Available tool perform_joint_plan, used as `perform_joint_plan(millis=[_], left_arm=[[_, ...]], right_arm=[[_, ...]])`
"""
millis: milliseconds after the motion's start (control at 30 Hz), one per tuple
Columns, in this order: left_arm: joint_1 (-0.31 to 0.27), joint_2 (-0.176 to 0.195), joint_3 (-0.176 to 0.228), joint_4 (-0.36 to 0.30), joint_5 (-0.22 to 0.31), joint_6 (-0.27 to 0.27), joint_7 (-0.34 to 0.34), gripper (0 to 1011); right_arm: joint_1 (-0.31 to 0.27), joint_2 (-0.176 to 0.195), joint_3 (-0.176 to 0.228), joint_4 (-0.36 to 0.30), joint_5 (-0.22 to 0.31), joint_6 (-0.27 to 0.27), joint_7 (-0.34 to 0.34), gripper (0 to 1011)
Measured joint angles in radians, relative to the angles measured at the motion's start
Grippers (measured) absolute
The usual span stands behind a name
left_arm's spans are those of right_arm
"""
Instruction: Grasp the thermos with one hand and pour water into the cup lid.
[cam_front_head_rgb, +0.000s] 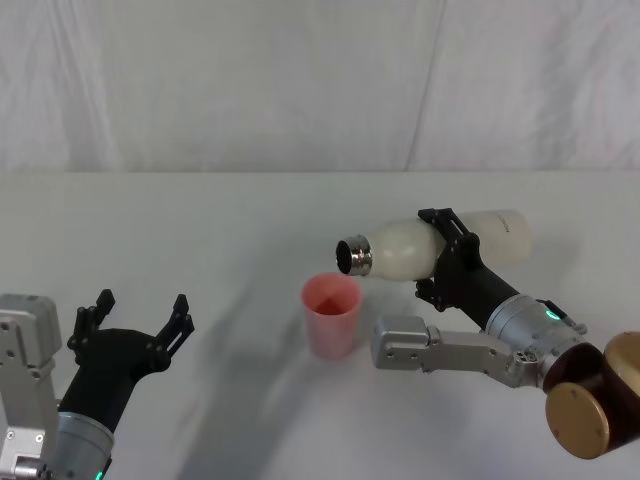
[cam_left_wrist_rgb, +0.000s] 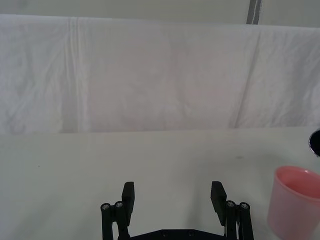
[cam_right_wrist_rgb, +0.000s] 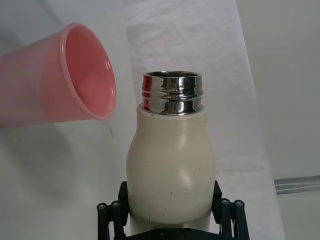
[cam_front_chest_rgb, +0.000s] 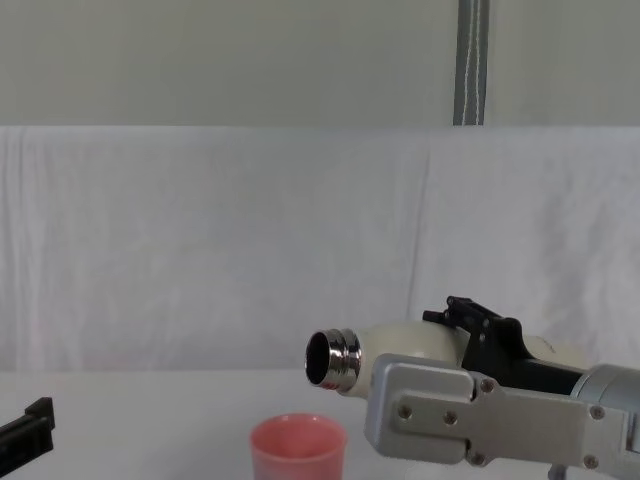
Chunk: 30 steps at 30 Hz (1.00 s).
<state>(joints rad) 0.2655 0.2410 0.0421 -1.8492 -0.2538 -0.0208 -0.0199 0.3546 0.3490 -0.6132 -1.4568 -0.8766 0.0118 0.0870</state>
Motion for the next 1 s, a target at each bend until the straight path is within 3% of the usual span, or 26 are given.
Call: perform_joint_plan(millis=[633,1000], left_arm=[[0.000,0.000,0.000,0.000,0.000,0.000,0.000,1001],[0.000,0.000,0.000,0.000,0.000,0.000,0.000,1001]], right_arm=[[0.019,0.007,-0.009,-0.002,-0.025,0.008,0.014,951],[0.038,0.018,-0.039,-0.010,-0.071,0.025,0.036,951]])
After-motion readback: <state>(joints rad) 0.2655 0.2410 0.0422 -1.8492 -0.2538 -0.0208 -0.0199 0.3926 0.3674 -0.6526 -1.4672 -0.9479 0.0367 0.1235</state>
